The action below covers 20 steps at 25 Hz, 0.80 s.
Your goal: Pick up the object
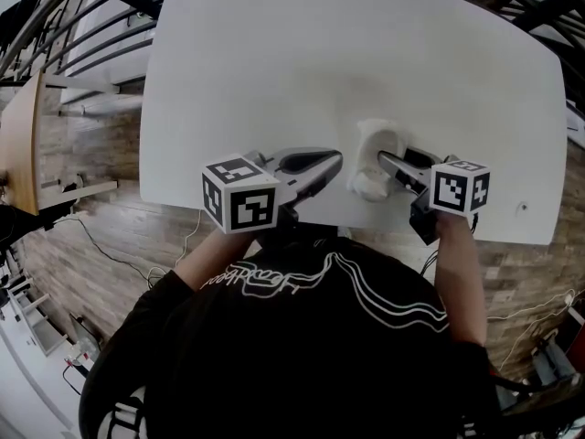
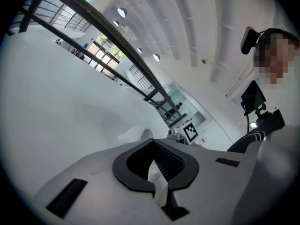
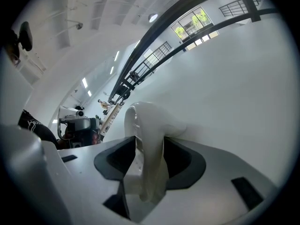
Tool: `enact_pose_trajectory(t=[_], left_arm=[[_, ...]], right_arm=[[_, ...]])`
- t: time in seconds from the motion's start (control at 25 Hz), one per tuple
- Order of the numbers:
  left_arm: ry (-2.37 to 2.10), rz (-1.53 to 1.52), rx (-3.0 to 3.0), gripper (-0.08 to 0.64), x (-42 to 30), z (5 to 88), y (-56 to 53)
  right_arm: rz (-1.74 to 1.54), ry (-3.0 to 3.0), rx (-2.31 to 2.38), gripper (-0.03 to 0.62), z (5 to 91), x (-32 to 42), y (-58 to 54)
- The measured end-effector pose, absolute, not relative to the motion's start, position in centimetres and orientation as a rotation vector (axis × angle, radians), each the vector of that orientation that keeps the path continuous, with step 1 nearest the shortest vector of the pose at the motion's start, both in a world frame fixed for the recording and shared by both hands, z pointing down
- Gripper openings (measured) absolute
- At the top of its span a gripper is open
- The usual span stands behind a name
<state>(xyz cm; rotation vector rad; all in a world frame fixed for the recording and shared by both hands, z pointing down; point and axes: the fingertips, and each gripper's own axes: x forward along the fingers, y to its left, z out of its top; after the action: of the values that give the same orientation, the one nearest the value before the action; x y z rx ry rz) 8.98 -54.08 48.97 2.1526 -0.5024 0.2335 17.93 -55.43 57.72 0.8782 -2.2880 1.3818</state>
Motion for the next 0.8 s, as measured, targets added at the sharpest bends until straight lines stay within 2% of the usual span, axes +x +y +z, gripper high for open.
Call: enact_pose_trajectory(t=[0.8], left_arm=[[-0.524,0.23,2.161,0.007,8.7,48.2,-52.7]], right_arm=[[1.363,-2.326,0.913,0.154,56.7,17.8,-55.1]])
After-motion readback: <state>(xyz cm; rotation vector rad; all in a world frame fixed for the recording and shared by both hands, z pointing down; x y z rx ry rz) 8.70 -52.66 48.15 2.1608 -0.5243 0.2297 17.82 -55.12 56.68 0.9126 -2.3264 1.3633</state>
